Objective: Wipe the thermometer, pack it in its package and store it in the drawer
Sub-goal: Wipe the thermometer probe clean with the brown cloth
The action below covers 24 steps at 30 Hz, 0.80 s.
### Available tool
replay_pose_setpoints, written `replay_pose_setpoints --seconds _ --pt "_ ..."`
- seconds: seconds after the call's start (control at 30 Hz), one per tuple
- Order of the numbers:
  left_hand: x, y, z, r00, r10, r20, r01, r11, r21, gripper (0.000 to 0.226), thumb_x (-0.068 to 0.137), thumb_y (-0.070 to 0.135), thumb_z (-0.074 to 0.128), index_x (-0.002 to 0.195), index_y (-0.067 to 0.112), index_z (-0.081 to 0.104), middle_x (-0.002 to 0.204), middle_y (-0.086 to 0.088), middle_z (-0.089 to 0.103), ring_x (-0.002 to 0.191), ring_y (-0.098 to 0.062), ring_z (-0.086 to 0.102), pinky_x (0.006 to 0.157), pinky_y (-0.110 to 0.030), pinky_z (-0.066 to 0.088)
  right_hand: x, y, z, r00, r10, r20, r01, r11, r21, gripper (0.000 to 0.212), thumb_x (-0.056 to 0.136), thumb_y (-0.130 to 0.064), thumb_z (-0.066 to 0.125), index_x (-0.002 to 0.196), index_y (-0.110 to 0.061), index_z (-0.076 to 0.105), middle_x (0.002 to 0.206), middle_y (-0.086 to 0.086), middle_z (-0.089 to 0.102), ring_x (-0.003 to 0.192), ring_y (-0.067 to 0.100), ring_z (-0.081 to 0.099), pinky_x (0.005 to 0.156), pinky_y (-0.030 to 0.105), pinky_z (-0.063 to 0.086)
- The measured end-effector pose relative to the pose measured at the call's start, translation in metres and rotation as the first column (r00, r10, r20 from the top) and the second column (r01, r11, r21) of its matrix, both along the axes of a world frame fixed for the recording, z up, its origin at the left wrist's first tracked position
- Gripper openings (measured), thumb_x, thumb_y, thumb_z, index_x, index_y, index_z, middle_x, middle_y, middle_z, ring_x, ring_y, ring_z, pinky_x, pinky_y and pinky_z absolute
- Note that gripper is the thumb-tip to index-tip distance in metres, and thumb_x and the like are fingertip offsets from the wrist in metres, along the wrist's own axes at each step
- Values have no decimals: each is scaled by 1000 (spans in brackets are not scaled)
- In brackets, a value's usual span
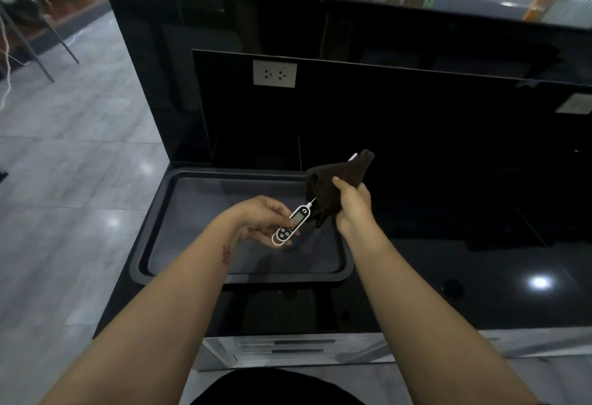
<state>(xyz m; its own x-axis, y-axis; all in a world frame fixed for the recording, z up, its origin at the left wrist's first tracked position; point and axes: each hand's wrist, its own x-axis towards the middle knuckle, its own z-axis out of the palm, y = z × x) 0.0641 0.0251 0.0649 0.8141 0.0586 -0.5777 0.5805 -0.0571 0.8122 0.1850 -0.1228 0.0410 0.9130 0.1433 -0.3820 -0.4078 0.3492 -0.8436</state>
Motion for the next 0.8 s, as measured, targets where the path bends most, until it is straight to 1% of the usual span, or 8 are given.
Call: replay_pose_setpoints --seconds 0.07,0.17,0.27,0.4,0.47,0.63,0.73,0.8 --pt "0 -1 0 999 35 12 -35 999 -9 14 91 11 68 103 6 66 99 -14 76 82 -24 74 76 -36 61 -10 4 -5 996 86 1 -86 995 -45 34 91 -4 65 124 -4 60 109 14 69 96 26 68 83 35 55" --pt "-2 2 2 998 58 22 -58 998 3 14 91 11 67 104 6 66 98 -14 76 80 -24 74 78 -37 60 -17 -1 -7 991 133 -14 -133 991 4 29 92 -4 64 121 -4 62 109 14 70 96 26 68 88 35 55" --pt "-6 10 3 997 72 23 -72 997 17 17 93 12 65 109 6 66 105 -14 75 82 -23 74 78 -36 59 -5 -18 -6 998 38 -40 -34 995 96 29 94 -3 61 122 -3 61 115 19 67 98 30 68 94 43 54" --pt "-11 17 1 1000 21 3 -22 998 52 13 95 12 63 106 11 68 100 -8 77 80 -20 72 70 -29 58 22 -43 4 997 -72 -1 71 991 110 14 95 -2 58 101 -14 65 118 19 66 86 23 69 92 42 54" --pt "-12 19 -1 1000 -4 -10 5 997 76 11 94 14 64 103 14 69 99 -7 77 78 -18 71 67 -27 56 34 -50 10 998 -39 41 37 997 67 14 95 -6 59 100 -18 66 117 15 68 91 23 69 95 44 53" --pt "-14 21 2 999 -31 -29 35 993 110 15 94 15 64 108 14 69 99 -5 77 76 -16 71 62 -24 56 45 -51 17 974 202 98 -194 977 -84 17 94 -15 62 111 -19 67 114 11 71 106 28 67 95 44 53" --pt "-16 24 5 998 -45 -45 51 988 143 16 94 13 64 110 11 68 98 -7 75 74 -16 69 68 -27 55 47 -50 19 928 343 149 -300 921 -249 16 93 -14 63 107 -20 68 110 11 73 105 28 68 97 46 53" --pt "-18 28 5 997 -43 -58 52 984 168 16 94 13 64 109 10 68 99 -8 74 74 -16 68 72 -29 54 49 -53 23 879 442 177 -345 848 -402 18 92 -13 64 108 -20 68 109 12 73 103 29 69 96 46 53"
